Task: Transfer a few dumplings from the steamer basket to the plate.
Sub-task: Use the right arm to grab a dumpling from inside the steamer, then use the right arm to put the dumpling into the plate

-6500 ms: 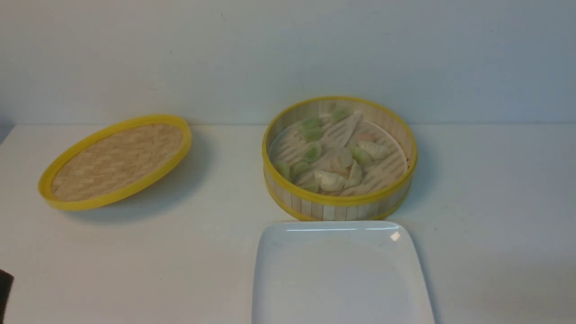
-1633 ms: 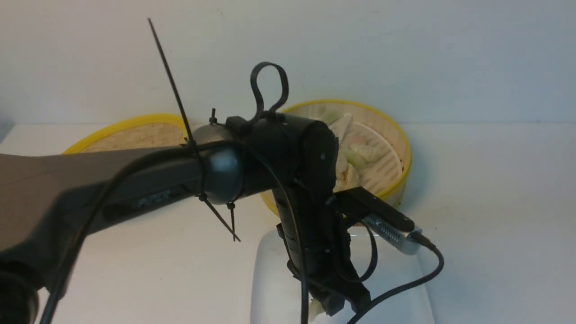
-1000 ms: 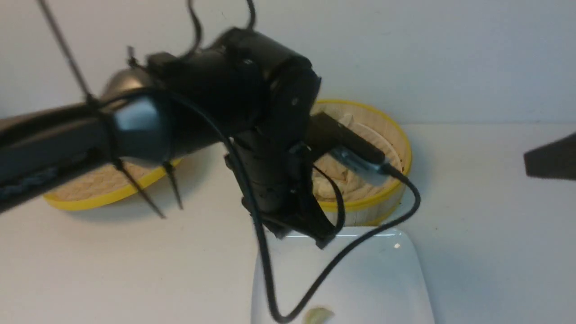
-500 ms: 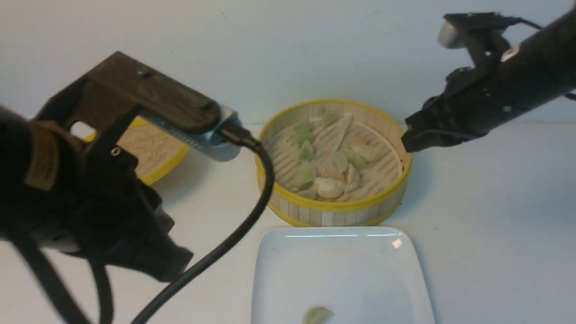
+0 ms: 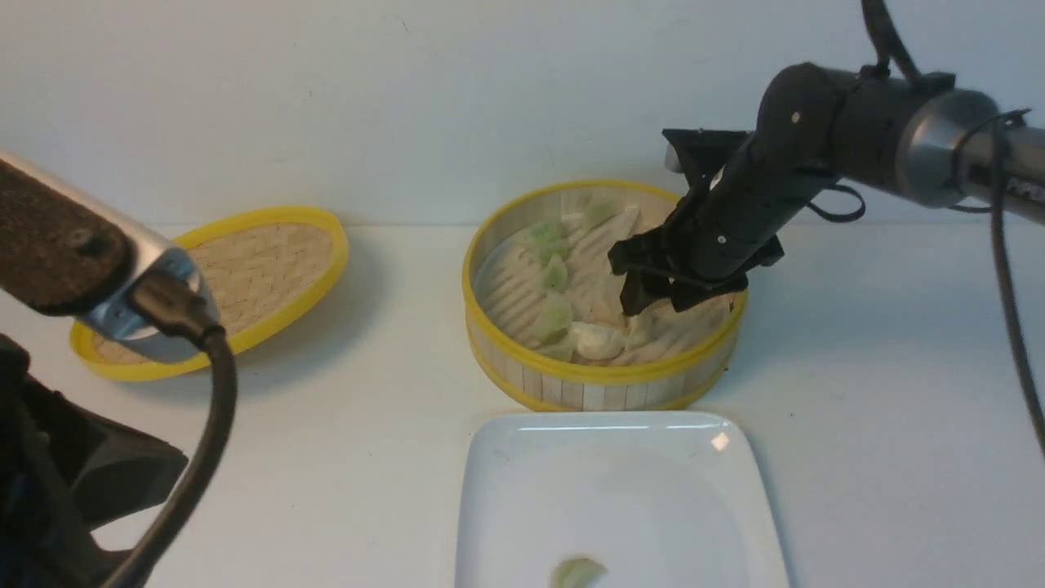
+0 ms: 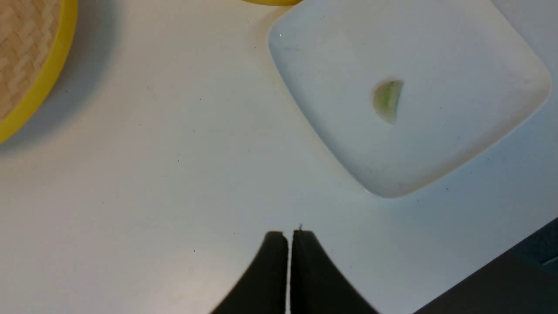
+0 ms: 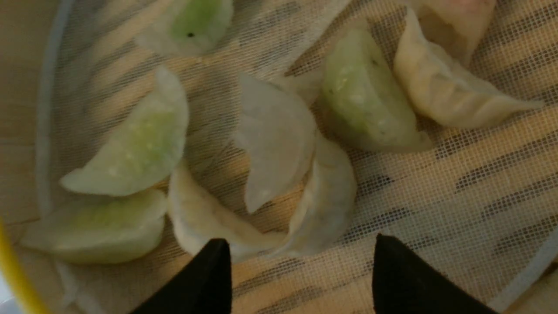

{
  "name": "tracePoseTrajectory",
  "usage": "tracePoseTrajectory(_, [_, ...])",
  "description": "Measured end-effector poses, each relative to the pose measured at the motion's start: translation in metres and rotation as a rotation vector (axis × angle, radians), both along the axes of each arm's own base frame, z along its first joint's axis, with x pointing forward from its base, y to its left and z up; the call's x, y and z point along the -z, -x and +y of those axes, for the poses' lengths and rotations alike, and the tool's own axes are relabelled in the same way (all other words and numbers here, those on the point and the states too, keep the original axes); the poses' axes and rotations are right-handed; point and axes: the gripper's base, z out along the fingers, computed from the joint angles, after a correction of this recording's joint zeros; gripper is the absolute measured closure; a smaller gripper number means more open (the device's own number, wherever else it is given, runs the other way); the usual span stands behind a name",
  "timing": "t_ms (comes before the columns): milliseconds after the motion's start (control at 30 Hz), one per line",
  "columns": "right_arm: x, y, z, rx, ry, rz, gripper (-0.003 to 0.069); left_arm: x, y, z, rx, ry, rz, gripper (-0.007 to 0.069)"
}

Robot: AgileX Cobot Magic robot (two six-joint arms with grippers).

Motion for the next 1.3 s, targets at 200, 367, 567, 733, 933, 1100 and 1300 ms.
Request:
tracePoseTrajectory(200, [0.024, -0.010, 0.002, 0.020, 0.010, 0.007, 0.0258, -0.002, 0.001, 0.004, -0.009, -0.011, -0.026, 0.0631])
tracePoseTrajectory(367, [0.028, -0.010, 0.004, 0.018, 0.004, 0.016, 0.0430, -0.002, 0.000, 0.005, -0.014, -0.021, -0.035, 0.0631])
tracePoseTrajectory(567, [0.009, -0.008, 0.002, -0.041, 0.045, 0.045, 0.0479, -0.002, 0.000, 0.005, -0.014, -0.021, -0.035, 0.0631])
tracePoseTrajectory(733, [-0.054, 0.003, -0.002, -0.074, 0.045, -0.013, 0.0479, -0.002, 0.000, 0.005, -0.013, -0.025, -0.038, 0.0631])
tracePoseTrajectory(933, [-0.126, 0.032, -0.015, -0.090, 0.046, -0.115, 0.0479, -0.002, -0.002, 0.008, -0.020, -0.053, -0.062, 0.0631])
tracePoseTrajectory(1100, [-0.152, 0.074, -0.023, -0.106, 0.032, -0.134, 0.0479, -0.003, -0.004, 0.010, -0.032, -0.079, -0.086, 0.0631])
tracePoseTrajectory(1300, [-0.107, 0.139, 0.004, -0.204, 0.063, 0.037, 0.0479, -0.005, -0.006, 0.009, -0.028, -0.060, -0.113, 0.0631])
